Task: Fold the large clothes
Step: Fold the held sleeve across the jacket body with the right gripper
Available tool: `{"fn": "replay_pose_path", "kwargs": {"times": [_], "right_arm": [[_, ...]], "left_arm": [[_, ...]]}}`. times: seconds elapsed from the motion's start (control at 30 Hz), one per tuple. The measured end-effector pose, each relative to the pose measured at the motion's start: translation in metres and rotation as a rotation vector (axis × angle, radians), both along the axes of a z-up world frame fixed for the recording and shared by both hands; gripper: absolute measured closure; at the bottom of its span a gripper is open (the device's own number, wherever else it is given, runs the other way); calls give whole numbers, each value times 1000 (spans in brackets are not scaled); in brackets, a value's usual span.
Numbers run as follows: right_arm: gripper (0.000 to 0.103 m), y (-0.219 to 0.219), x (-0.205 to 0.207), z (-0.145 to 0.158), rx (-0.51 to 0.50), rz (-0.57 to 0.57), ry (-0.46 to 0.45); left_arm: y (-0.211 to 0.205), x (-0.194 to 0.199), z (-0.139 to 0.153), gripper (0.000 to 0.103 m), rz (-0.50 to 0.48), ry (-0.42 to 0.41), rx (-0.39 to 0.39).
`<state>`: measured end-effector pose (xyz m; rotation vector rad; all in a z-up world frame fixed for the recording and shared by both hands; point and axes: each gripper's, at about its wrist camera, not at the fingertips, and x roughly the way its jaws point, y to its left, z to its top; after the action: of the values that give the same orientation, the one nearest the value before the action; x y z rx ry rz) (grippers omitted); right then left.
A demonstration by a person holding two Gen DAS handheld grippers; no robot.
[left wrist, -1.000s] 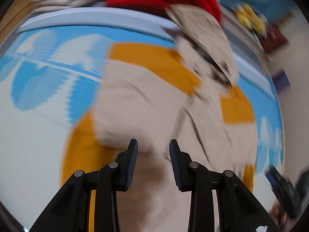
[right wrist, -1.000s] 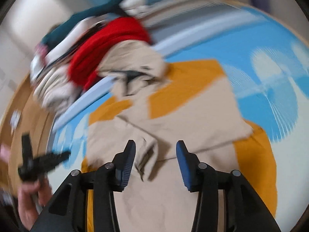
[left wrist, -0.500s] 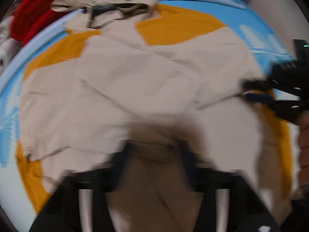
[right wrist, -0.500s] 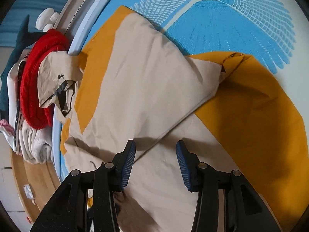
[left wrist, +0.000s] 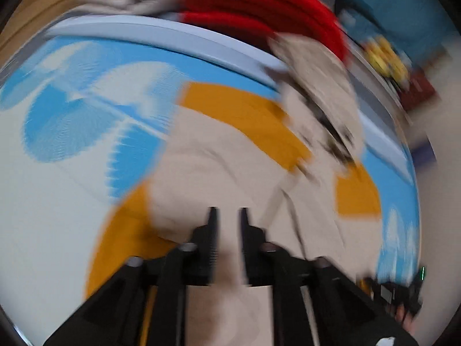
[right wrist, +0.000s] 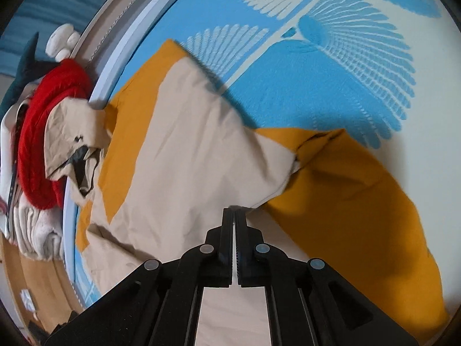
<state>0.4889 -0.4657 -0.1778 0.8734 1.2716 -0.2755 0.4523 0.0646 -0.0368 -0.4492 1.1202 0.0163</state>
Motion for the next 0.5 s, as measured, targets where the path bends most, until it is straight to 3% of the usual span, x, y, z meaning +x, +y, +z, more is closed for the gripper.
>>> {"fn": "replay_pose_path", "kwargs": {"times": [0.1,0.2,0.3,0.47,0.5], "right_arm": [[96,3,0,-5,11,-9,17],[92,11,1,-11,33,4,35],[86,19,3,-18,53,43,53],[85,22,4,-21,58,64,55],[85,23,5,-20,56,72,51]], "left_arm": [[-83,-3,-18,50,-255,5,50],[-148,-12,-46,44,-447,21,150],[-188,-20,-70,31,-528,16,299],[-207,-28,-93,32,-595,27,421],[-202,-27,-91,54,-580,11,459]]}}
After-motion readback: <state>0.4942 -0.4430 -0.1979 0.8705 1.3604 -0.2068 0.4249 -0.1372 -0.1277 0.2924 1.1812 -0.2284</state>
